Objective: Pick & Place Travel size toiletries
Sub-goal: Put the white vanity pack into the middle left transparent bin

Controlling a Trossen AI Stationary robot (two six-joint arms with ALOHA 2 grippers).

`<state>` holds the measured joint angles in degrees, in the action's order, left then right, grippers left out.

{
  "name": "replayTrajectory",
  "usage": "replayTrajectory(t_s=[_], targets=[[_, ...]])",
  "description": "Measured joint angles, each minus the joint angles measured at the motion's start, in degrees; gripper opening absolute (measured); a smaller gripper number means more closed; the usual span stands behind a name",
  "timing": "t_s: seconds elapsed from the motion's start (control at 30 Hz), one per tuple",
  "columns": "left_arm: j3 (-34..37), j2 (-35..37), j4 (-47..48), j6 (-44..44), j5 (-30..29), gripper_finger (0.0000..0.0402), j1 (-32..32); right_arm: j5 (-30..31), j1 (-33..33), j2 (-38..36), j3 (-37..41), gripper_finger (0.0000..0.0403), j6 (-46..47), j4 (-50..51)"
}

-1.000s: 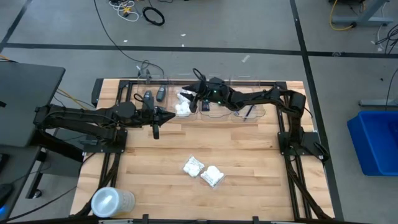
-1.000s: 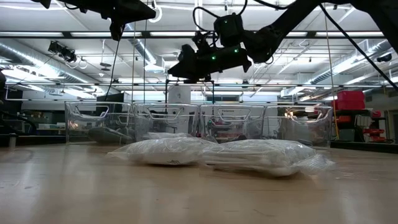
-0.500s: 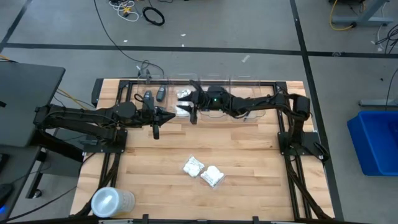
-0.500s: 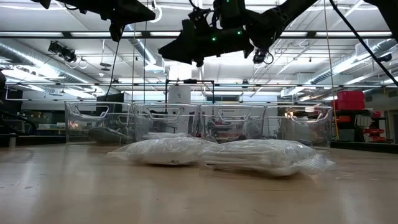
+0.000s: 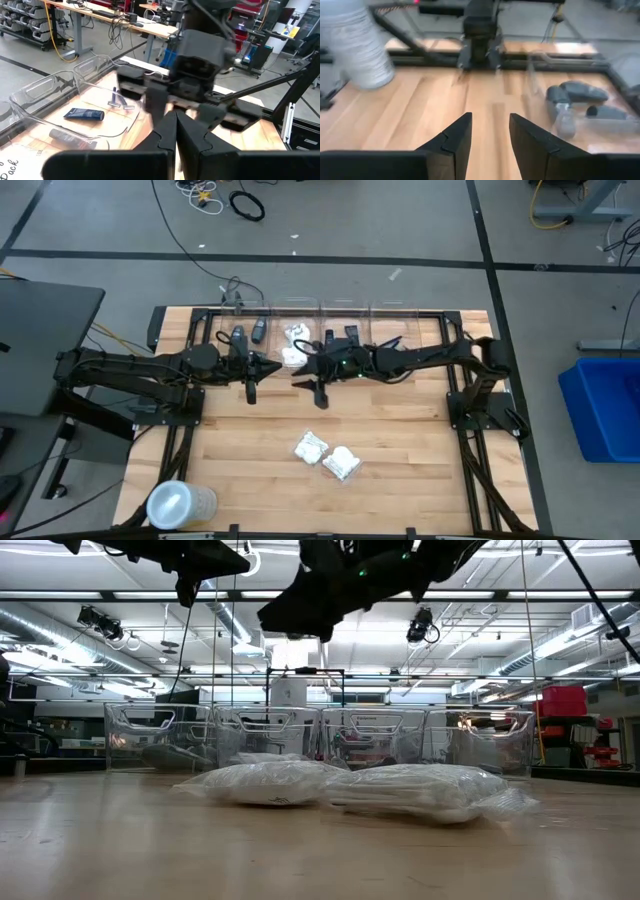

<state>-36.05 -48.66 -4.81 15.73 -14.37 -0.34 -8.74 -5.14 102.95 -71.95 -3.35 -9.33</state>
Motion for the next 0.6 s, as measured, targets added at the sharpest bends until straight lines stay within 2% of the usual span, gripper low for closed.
replayTrajectory(t_s=[0.3,0.6], targets=[[0.02,0.00,0.07,-0.31,0.00,0.0014,0.02,-0.91,1.81,-5.21,-0.01,0.0137,-0.07,10.35],[0.02,0.00,0.23,-0.31,0.02,0.0011,0.01,-0.93,2.44,-6.86,-0.05,0.0139,3.64,13.15]])
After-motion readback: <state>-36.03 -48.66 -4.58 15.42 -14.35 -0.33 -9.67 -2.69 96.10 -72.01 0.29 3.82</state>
